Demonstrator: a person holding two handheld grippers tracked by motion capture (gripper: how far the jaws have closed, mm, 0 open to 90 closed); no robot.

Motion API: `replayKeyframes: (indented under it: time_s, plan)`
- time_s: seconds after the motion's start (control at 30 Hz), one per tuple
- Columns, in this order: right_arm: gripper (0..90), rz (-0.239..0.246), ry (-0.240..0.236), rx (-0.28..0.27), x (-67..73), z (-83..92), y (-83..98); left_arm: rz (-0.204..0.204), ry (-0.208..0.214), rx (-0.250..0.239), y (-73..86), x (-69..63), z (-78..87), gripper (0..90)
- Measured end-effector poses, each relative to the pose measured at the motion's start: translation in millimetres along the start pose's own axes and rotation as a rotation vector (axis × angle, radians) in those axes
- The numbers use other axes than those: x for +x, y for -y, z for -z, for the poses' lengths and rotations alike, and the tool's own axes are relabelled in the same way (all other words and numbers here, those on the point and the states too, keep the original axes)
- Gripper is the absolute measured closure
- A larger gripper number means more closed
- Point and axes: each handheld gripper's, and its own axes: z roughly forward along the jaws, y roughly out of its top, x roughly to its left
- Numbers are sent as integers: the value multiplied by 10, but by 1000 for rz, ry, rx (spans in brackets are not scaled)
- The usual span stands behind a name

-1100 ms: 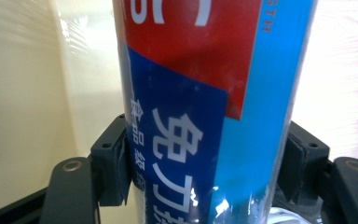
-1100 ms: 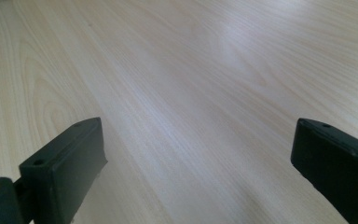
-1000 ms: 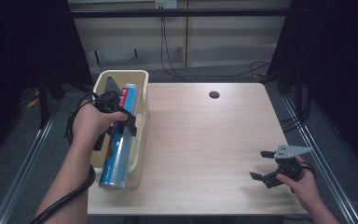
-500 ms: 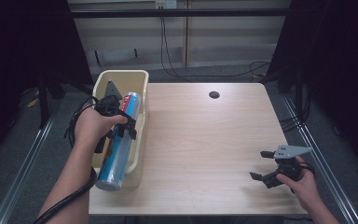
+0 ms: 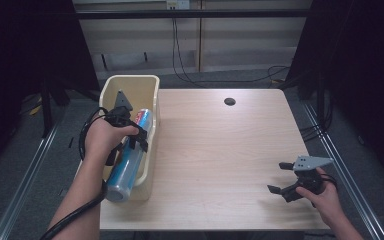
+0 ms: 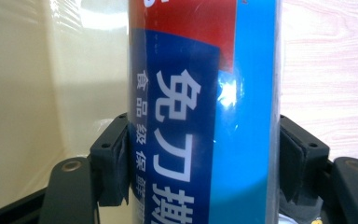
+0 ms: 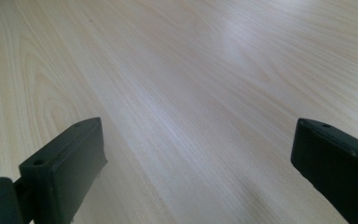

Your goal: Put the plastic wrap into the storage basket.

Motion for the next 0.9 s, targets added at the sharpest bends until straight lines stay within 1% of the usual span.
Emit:
replayKeyframes:
  time_s: [0.03,0.07,0.13,0.23,0.27,0.33,0.37,0.4,0.43,0.47,0.5,0.53,0.6,0.63,0.67,0.7,0.73,0.77,0.8,0.83,0.87,0.9]
  plan:
    - [29,0,0,-2,1,-3,1,-5,-7,1,-1,9,-4,318]
    - [29,1,2,0,3,-3,0,6,-7,1,-2,8,-7,318]
    - [29,4,4,0,2,-8,2,14,-4,1,-4,22,-14,318]
    - [29,-1,7,6,4,-9,3,13,-3,9,-12,31,-27,318]
    - [29,4,5,3,2,-13,4,16,-13,7,-14,28,-32,318]
    - [29,5,5,3,1,-13,3,21,-10,5,-16,27,-43,318]
    - [29,-1,8,6,5,-8,3,26,-21,-4,-13,27,-54,317]
    - [29,0,8,4,4,-8,4,31,-8,2,-16,35,-52,318]
    - [29,2,5,3,3,-10,5,32,-13,-1,-15,40,-58,318]
    - [29,0,5,5,4,-8,6,31,-4,9,-18,48,-54,318]
    - [29,0,1,6,3,-9,7,28,-4,11,-17,54,-57,318]
    - [29,1,2,7,3,-11,7,34,0,8,-17,58,-64,318]
    - [29,1,2,6,5,-13,7,36,-7,6,-16,60,-77,318]
    - [29,3,4,6,7,-12,5,44,-8,5,-18,59,-85,318]
    - [29,4,1,6,8,-11,3,39,-15,-1,-16,60,-93,318]
    - [29,4,0,5,8,-11,2,41,-14,3,-17,63,-95,317]
    - [29,4,1,6,8,-11,2,33,-10,14,-20,77,-91,317]
    - [29,4,1,6,8,-11,3,46,1,13,-23,82,-92,318]
    - [28,3,0,5,7,-11,4,36,2,19,-23,95,-90,317]
    - [29,4,3,6,7,-10,5,40,-8,10,-20,98,-97,317]
    - [29,3,3,6,8,-11,5,56,-11,-1,-18,97,-104,317]
    - [29,4,1,6,6,-14,5,49,-5,11,-23,117,-96,318]
